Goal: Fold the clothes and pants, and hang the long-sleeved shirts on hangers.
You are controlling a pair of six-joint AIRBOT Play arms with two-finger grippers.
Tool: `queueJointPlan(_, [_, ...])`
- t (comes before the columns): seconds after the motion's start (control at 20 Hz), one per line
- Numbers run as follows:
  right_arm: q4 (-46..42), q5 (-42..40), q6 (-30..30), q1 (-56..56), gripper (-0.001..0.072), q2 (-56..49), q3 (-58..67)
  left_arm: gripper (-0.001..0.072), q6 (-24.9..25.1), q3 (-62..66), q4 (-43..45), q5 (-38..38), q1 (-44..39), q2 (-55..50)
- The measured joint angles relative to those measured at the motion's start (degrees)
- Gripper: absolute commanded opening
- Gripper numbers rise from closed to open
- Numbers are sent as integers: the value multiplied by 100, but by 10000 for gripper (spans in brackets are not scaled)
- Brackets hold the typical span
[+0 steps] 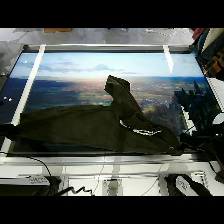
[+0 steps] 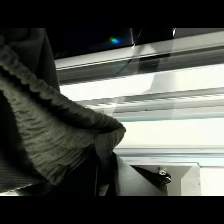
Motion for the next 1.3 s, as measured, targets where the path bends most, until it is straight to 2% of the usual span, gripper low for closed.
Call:
queueJointPlan(0.1, [-11,-13,2,0,32,0,-7,617,35,-2,109,-48,0,0])
queueJointPlan(0.25, [-17,-52,2,0,32,0,-7,612,157,-2,212,-81,4,0])
queueJointPlan(0.5, [-20,-109,2,0,32,0,-7,608,710,-203,282,-83,17,-4])
queueJointPlan(0.6, [-20,-138,2,0,32,0,-7,420,892,-328,385,11,17,-4])
queueJointPlan(0.7, [-17,-144,2,0,32,0,-7,130,997,-393,463,127,11,-4])
queueJointPlan(0.75, [-17,-151,2,0,32,0,-7,45,1038,-413,490,173,7,-4])
queueJointPlan(0.8, [-15,-160,2,0,32,0,-7,15,1069,-428,568,192,-2,-4])
queueJointPlan(1.05, [13,-208,2,0,32,0,-7,14,1163,-391,1784,485,-396,76])
queueJointPlan(1.2, [101,-221,11,0,32,0,-7,13,1193,-20,2159,1309,-863,267])
queueJointPlan(1.3, [155,-238,11,0,32,0,-7,13,1200,426,2048,2011,-1182,431])
